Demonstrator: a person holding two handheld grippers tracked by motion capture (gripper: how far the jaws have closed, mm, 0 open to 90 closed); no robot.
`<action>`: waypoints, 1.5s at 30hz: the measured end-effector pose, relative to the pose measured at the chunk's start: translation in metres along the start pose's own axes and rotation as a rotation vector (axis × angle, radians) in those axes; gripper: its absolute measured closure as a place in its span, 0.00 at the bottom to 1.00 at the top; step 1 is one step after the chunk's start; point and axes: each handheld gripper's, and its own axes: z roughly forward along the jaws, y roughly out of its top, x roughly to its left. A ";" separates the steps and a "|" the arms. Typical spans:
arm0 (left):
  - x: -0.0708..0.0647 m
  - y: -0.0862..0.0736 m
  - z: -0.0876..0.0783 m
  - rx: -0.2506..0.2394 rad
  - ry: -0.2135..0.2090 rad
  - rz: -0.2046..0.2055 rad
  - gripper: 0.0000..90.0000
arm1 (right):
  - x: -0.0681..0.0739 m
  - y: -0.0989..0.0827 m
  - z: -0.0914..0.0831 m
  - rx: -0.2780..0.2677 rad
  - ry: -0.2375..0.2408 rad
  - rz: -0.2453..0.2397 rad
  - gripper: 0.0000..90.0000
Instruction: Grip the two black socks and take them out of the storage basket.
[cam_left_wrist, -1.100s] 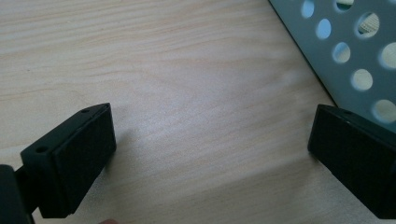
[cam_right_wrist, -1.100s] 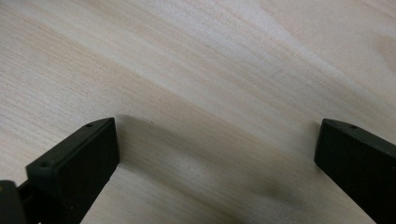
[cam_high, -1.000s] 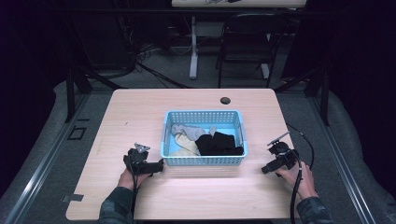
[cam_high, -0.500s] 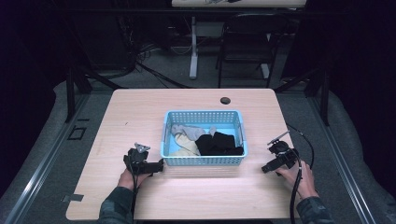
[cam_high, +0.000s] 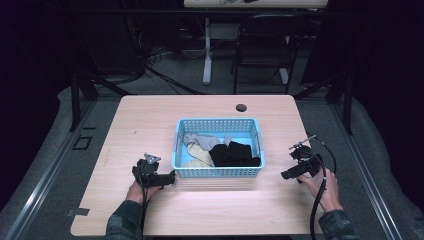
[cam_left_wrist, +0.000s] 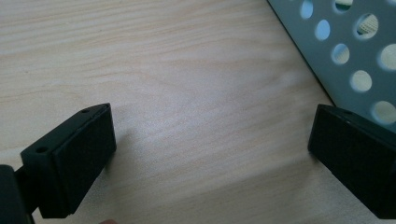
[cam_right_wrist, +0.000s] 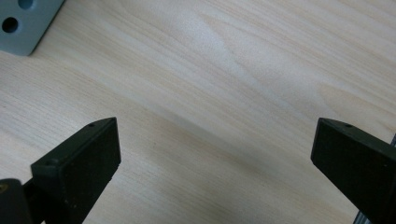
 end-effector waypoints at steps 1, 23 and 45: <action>0.000 0.000 0.000 0.000 0.000 0.001 0.01 | 0.001 -0.001 0.000 -0.029 -0.001 0.021 0.01; 0.000 0.000 0.000 0.001 0.000 0.001 0.01 | 0.012 0.027 -0.052 -0.137 0.040 -0.042 0.01; 0.000 0.000 0.000 0.000 0.000 -0.002 0.01 | 0.031 0.068 -0.084 -0.211 0.061 -0.114 0.02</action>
